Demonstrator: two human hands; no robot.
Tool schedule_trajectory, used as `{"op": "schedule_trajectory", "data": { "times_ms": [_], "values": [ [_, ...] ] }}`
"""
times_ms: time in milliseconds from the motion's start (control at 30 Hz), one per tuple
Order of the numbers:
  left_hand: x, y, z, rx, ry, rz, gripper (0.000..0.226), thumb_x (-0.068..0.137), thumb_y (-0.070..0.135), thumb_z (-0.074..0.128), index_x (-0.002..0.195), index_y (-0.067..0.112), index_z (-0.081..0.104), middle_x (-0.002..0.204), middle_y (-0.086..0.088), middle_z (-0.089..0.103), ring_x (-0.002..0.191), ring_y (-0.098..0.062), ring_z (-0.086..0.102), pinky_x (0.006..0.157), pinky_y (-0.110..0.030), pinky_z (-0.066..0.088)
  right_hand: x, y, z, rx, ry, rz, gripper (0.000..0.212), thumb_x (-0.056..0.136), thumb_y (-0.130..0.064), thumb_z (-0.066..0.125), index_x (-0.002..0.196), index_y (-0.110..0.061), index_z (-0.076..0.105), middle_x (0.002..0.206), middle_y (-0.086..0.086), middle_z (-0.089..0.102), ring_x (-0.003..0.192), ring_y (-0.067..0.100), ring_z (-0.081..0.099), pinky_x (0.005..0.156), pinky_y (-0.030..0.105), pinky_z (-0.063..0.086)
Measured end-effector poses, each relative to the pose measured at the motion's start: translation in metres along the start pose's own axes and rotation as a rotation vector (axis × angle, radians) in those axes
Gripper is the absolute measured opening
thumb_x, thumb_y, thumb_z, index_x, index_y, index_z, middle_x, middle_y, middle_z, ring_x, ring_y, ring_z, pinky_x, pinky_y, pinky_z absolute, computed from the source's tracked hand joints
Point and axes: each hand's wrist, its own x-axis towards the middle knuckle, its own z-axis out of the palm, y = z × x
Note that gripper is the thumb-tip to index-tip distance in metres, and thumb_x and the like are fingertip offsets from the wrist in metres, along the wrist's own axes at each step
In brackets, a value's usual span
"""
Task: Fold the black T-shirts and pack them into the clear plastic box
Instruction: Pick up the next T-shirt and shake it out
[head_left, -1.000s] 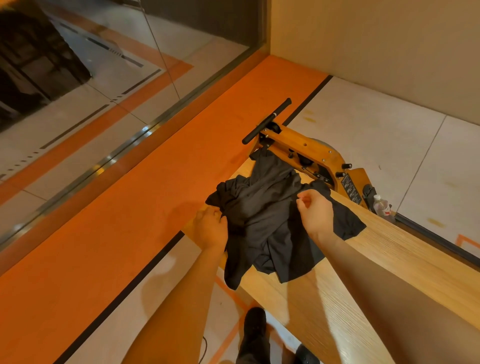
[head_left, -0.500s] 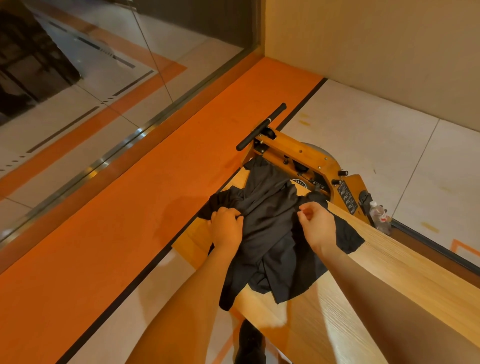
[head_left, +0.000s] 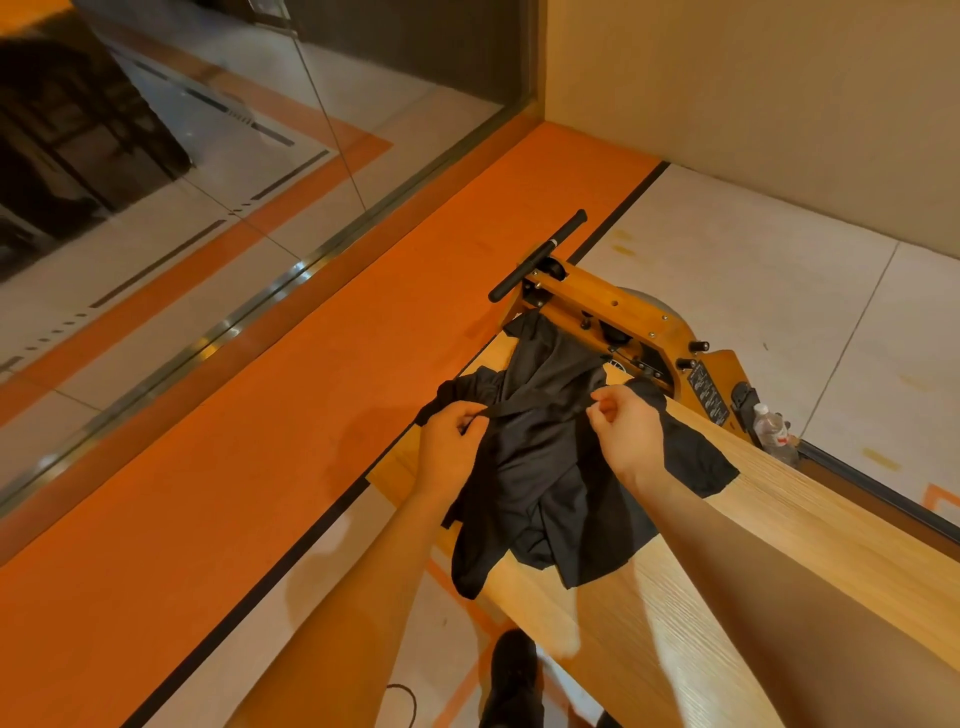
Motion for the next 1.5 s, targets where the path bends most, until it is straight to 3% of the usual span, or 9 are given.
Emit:
{"op": "schedule_trajectory", "data": {
  "times_ms": [267, 467, 600, 733, 867, 1067, 1233, 1433, 1500],
  "values": [
    [-0.014, 0.006, -0.022, -0.154, -0.09, 0.001, 0.01, 0.091, 0.015, 0.064, 0.091, 0.019, 0.073, 0.09, -0.006, 0.071, 0.087, -0.021, 0.068, 0.083, -0.037, 0.056, -0.013, -0.012, -0.003, 0.004, -0.039, -0.045, 0.027, 0.096, -0.017, 0.06, 0.123, -0.013, 0.062, 0.11, 0.006, 0.068, 0.103, 0.022, 0.064, 0.093, 0.039, 0.053],
    [-0.013, 0.023, -0.025, -0.118, -0.101, 0.065, 0.011, 0.091, 0.011, 0.064, 0.091, 0.018, 0.071, 0.085, 0.005, 0.068, 0.082, -0.012, 0.066, 0.08, -0.03, 0.055, -0.018, -0.031, 0.003, -0.033, -0.224, -0.298, 0.053, 0.083, -0.022, 0.076, 0.133, -0.02, 0.059, 0.13, -0.003, 0.062, 0.127, 0.017, 0.05, 0.106, 0.034, 0.041],
    [-0.012, 0.027, -0.021, -0.088, -0.117, 0.073, 0.008, 0.088, 0.01, 0.068, 0.094, 0.016, 0.07, 0.084, 0.007, 0.067, 0.081, -0.01, 0.064, 0.081, -0.032, 0.054, -0.018, -0.044, 0.008, -0.007, -0.251, -0.388, 0.039, 0.083, -0.027, 0.076, 0.121, -0.022, 0.068, 0.131, -0.003, 0.062, 0.128, 0.017, 0.047, 0.107, 0.035, 0.036],
    [-0.012, 0.032, -0.018, -0.063, -0.122, 0.082, 0.01, 0.086, 0.009, 0.07, 0.088, 0.018, 0.069, 0.082, 0.008, 0.064, 0.079, -0.01, 0.061, 0.08, -0.032, 0.052, -0.019, -0.05, 0.005, 0.149, -0.257, -0.323, 0.007, 0.09, -0.018, 0.068, 0.093, -0.016, 0.075, 0.114, -0.001, 0.07, 0.108, 0.011, 0.062, 0.097, 0.031, 0.046],
    [-0.009, 0.029, -0.012, 0.131, -0.075, 0.031, 0.01, 0.085, 0.012, 0.07, 0.095, 0.011, 0.068, 0.092, 0.003, 0.065, 0.087, -0.011, 0.059, 0.081, -0.029, 0.05, -0.018, -0.053, -0.001, 0.193, -0.199, -0.235, 0.007, 0.097, -0.018, 0.058, 0.094, -0.017, 0.065, 0.091, -0.004, 0.066, 0.085, 0.01, 0.06, 0.074, 0.023, 0.045],
    [-0.012, 0.022, -0.01, 0.431, -0.147, -0.084, 0.008, 0.091, 0.016, 0.062, 0.093, 0.016, 0.054, 0.091, -0.002, 0.058, 0.083, -0.02, 0.054, 0.076, -0.038, 0.048, -0.016, -0.054, -0.012, 0.144, -0.12, -0.212, 0.012, 0.103, -0.02, 0.046, 0.102, -0.013, 0.056, 0.084, -0.002, 0.06, 0.078, 0.015, 0.058, 0.07, 0.031, 0.045],
    [-0.016, 0.017, -0.007, 0.184, -0.209, -0.083, 0.008, 0.096, 0.016, 0.057, 0.1, 0.009, 0.058, 0.092, -0.004, 0.058, 0.087, -0.018, 0.053, 0.079, -0.033, 0.042, -0.011, -0.043, -0.03, 0.067, -0.047, -0.203, 0.017, 0.104, -0.022, 0.043, 0.109, -0.01, 0.053, 0.089, 0.001, 0.06, 0.074, 0.011, 0.056, 0.061, 0.024, 0.041],
    [-0.012, 0.041, 0.004, 0.038, -0.199, 0.001, 0.01, 0.098, 0.016, 0.052, 0.089, 0.012, 0.053, 0.073, 0.006, 0.041, 0.064, -0.005, 0.038, 0.073, -0.029, 0.035, -0.006, -0.036, -0.041, 0.049, -0.105, -0.213, 0.015, 0.104, -0.024, 0.043, 0.109, -0.012, 0.051, 0.087, -0.005, 0.058, 0.072, 0.007, 0.054, 0.064, 0.026, 0.04],
    [-0.009, 0.045, 0.003, 0.003, -0.189, 0.016, 0.017, 0.097, 0.018, 0.054, 0.083, 0.009, 0.056, 0.068, 0.004, 0.048, 0.062, -0.007, 0.046, 0.065, -0.027, 0.037, -0.006, -0.036, -0.044, 0.073, -0.159, -0.233, 0.012, 0.102, -0.023, 0.048, 0.11, -0.014, 0.051, 0.101, -0.004, 0.057, 0.087, 0.01, 0.056, 0.075, 0.026, 0.042]
  ]
}}
